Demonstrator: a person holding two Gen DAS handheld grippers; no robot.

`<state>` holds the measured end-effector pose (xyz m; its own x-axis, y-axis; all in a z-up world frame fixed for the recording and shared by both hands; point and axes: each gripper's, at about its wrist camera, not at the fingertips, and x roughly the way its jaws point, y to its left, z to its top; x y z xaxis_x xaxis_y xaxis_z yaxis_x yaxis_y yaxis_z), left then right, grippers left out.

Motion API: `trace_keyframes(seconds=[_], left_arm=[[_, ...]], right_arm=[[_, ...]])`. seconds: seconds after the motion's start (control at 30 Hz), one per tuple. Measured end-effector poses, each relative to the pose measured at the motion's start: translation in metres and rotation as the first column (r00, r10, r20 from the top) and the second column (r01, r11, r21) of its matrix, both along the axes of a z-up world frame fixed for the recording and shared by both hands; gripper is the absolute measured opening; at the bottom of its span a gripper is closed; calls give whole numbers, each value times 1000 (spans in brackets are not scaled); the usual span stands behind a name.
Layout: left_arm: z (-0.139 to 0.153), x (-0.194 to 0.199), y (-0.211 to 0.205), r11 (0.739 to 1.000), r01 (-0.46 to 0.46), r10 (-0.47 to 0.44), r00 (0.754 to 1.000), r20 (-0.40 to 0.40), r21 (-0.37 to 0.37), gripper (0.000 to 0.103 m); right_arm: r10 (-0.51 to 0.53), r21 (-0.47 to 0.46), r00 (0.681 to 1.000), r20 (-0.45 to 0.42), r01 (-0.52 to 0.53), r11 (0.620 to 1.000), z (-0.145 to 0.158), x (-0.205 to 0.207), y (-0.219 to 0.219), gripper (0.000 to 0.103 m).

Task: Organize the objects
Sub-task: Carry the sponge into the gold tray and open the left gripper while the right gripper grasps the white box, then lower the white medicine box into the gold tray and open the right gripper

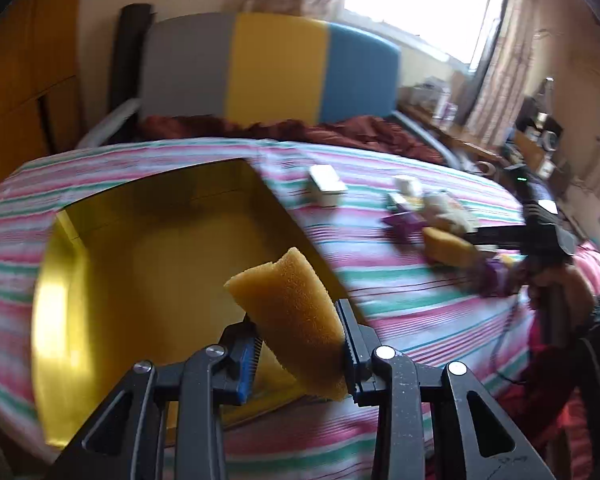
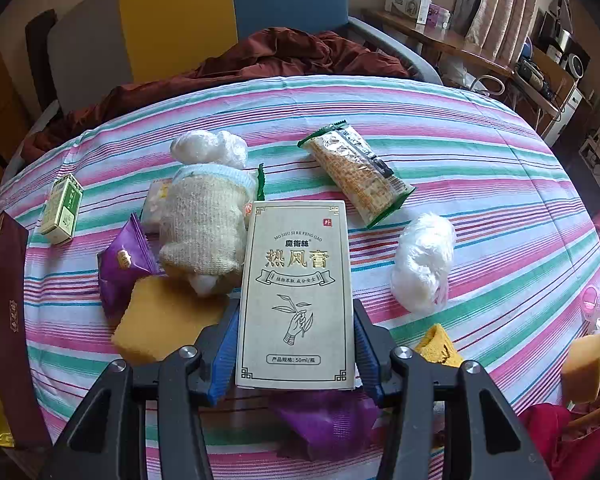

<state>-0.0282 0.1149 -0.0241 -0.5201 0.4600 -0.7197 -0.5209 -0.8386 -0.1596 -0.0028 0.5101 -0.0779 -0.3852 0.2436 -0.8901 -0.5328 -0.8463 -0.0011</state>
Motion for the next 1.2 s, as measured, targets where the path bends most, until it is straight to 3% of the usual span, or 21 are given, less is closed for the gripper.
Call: trace_keyframes(seconds=[0.27,0.5,0.63,1.0,1.2], left_arm=[[-27,-28,-90,966,-227,235,971,53,-123,36],[-36,-24,-109,952,-249,259,965,37,-178,38],[-36,-23,-114,945,-256,267,963,28,-205,44],[-28,-16,-123,928,-310,309,950,-35,-207,58],[-17,-11,-136,912,-390,385,921,-62,-129,58]], right_arm=[[15,23,1000,9,-15,1000,0,-2,-4,52],[15,29,1000,11,-15,999,0,-1,-4,52],[16,33,1000,13,-17,999,0,-1,-5,52],[15,46,1000,16,-16,999,0,0,-8,52],[7,58,1000,8,-7,998,3,3,-10,52]])
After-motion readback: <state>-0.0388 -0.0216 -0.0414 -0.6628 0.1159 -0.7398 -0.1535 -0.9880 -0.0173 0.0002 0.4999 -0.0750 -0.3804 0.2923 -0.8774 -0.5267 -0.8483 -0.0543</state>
